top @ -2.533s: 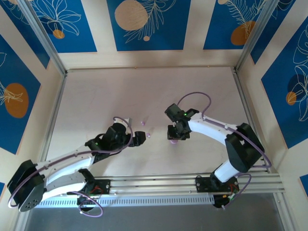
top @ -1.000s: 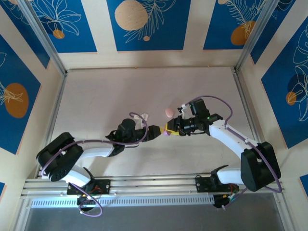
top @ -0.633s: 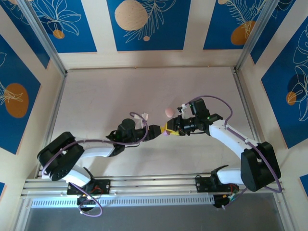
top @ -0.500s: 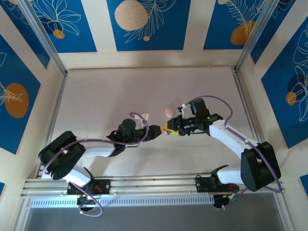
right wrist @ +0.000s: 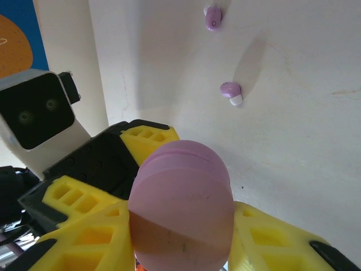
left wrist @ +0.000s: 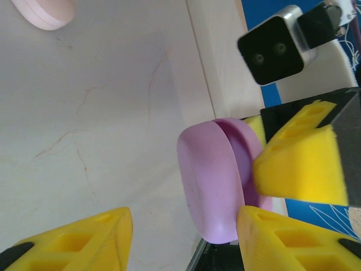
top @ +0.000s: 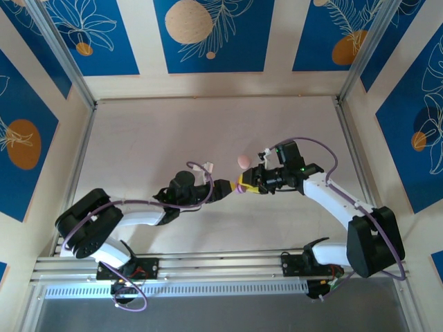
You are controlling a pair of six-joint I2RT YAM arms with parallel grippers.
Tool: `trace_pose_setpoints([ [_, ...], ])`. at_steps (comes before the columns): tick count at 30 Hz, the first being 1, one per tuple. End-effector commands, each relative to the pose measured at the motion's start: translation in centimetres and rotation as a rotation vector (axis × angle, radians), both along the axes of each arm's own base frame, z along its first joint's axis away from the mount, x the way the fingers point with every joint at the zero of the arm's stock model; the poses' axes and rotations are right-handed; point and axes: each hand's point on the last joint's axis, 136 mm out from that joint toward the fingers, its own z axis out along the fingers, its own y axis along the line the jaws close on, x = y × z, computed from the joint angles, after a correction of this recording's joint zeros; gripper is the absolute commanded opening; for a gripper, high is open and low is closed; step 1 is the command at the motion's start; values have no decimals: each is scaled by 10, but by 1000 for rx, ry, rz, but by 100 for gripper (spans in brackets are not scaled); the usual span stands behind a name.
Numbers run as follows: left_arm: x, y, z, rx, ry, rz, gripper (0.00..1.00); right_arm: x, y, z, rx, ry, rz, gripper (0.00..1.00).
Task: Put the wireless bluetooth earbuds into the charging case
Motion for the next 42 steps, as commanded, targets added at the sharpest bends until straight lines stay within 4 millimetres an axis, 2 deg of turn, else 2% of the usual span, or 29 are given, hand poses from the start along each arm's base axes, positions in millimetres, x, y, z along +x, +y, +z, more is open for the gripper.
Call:
trace_pose_setpoints([
  [1,-7,6,-23,74,32,-4,51,-11,7,20,88,-3,46,29],
  [7,-6,11,-28,90,44,6,51,-14,5,24,95,-4,47,29],
  [13,-5,19,-25,107,37,20,52,-16,-1,15,84,11,38,29],
  [20,-4,28,-10,123,5,29,52,-19,-7,6,52,23,26,29],
  [22,-5,25,-1,108,-10,10,53,-18,-6,6,52,23,27,29],
  [24,-7,20,9,81,-23,-16,59,-18,-6,5,49,24,28,29],
  [27,-9,14,16,63,-27,-44,60,-18,-5,6,52,23,30,29],
  [34,-6,3,17,42,-19,-64,61,-20,-1,8,62,25,46,29],
  [42,-4,-3,8,41,4,-80,61,-24,6,10,78,34,77,29],
])
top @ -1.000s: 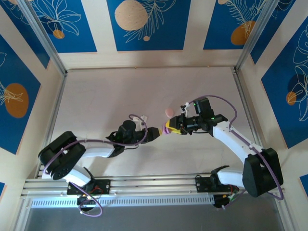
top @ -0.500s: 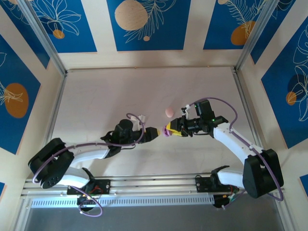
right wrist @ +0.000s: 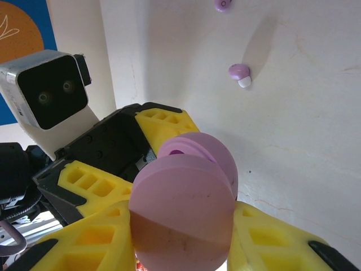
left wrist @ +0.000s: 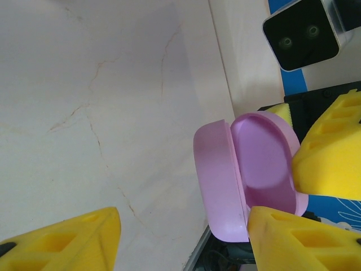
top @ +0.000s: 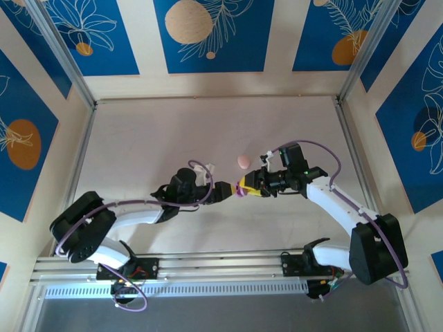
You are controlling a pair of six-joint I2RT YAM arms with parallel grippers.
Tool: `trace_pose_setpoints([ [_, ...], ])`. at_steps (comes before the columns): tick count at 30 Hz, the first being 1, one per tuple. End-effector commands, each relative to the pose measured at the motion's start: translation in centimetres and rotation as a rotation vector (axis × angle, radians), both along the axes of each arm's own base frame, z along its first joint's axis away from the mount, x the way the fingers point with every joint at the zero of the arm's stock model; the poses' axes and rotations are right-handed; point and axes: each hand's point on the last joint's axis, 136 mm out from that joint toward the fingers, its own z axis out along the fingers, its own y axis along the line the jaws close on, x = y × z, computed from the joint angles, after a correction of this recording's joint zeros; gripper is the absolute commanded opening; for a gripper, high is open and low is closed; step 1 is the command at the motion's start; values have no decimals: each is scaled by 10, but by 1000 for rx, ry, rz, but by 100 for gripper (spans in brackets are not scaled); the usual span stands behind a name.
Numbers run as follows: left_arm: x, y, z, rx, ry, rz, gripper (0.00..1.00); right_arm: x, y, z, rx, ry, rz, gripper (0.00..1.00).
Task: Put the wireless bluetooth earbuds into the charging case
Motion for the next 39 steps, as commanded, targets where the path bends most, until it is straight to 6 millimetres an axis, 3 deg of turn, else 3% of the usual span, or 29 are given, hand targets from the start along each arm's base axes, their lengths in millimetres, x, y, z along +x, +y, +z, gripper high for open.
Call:
trace_pose_setpoints([
  [1,3,-7,12,-38,-20,-18,61,-10,9,6,42,19,57,29],
  [15,6,3,-20,86,26,17,60,-17,12,16,74,18,80,29],
  [22,8,2,-16,82,26,16,59,-18,9,5,57,32,75,29],
  [31,6,3,-11,74,27,13,38,-19,5,-23,21,70,67,28],
  [39,3,-3,-6,56,31,-4,10,-18,3,-41,6,90,63,28],
])
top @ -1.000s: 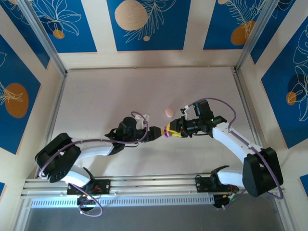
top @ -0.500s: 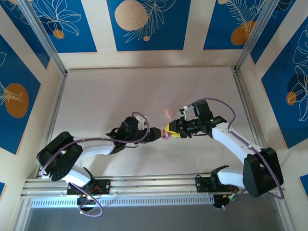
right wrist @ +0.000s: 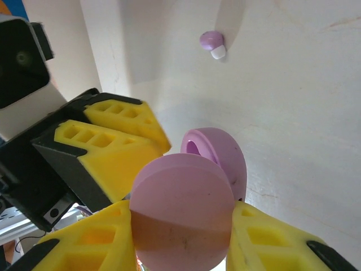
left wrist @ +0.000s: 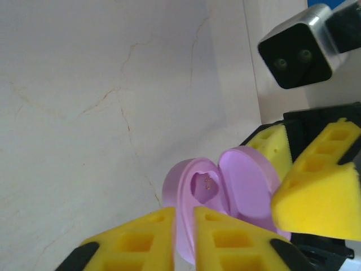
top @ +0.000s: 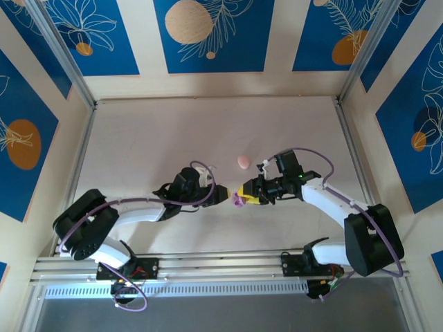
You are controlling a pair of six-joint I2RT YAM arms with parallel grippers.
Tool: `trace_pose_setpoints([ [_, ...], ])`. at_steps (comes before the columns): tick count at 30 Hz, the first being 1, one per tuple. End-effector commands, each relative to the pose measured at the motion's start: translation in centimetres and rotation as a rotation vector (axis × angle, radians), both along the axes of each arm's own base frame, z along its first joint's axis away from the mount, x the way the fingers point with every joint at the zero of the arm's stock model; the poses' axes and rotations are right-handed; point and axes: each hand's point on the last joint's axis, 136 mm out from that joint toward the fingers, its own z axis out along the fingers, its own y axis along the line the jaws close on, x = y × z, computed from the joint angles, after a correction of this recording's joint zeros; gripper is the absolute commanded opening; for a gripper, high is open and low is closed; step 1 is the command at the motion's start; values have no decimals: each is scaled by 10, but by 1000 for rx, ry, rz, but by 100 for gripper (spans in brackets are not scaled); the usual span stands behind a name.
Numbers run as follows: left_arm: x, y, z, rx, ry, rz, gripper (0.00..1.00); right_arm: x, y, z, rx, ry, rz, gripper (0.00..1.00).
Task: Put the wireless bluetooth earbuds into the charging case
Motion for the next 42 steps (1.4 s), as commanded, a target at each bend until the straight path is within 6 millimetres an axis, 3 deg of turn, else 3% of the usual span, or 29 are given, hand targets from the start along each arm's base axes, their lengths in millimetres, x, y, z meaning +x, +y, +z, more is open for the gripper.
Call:
trace_pose_setpoints([
  [1,3,-8,15,-32,-16,-8,8,-3,1,-6,19,5,21,28],
  [4,0,-16,13,-37,-5,-25,0,-1,2,-13,20,16,23,28],
  [23,-5,-33,-25,-66,78,-37,0,3,6,-41,47,66,14,30],
  [30,-12,-32,-45,-41,119,-28,0,4,5,-54,44,87,3,34],
  [42,-15,-38,-56,-48,146,-30,0,1,3,-65,38,111,-4,47],
])
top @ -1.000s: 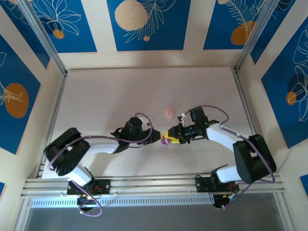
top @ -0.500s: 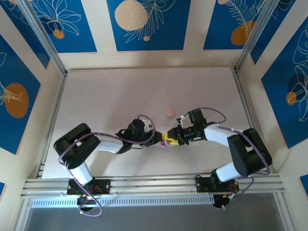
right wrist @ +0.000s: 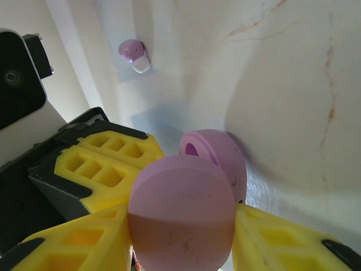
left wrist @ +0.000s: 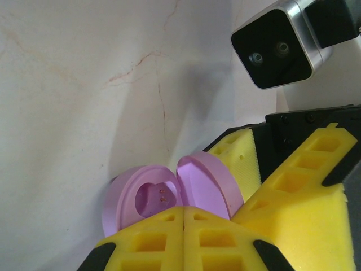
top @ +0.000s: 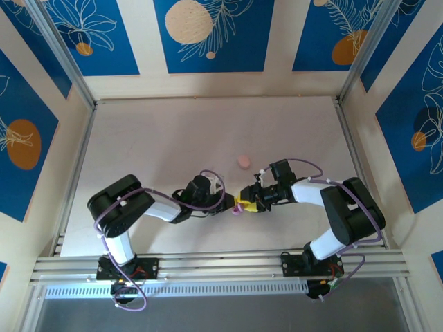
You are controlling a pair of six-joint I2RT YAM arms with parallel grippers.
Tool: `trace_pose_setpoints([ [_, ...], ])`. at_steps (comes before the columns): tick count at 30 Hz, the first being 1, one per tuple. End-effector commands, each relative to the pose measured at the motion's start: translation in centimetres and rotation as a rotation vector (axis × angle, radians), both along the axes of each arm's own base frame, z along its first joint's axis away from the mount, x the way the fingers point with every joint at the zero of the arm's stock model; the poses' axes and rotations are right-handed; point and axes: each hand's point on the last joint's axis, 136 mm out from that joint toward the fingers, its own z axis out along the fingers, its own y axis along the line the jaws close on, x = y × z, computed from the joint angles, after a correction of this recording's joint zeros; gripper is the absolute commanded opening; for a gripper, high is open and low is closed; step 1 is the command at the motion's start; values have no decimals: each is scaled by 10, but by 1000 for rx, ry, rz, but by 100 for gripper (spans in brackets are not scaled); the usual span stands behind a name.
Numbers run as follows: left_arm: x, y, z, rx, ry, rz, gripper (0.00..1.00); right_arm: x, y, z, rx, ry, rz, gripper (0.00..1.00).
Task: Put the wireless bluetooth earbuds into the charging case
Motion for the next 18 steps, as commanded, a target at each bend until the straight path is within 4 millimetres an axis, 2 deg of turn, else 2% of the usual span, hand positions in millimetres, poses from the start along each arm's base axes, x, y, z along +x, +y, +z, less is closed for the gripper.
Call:
trace_pose_setpoints([
  [1,-7,-6,2,-25,-5,-25,0,-4,-1,-1,18,7,5,49],
  [6,-7,-7,-1,-20,1,-27,0,-5,-5,-1,-1,5,-5,59],
  [10,-10,-10,-2,-16,3,-36,0,-4,-6,1,0,-1,-11,63],
  [18,-11,-15,-1,-10,6,-44,0,-3,-11,4,-13,-9,-26,76],
])
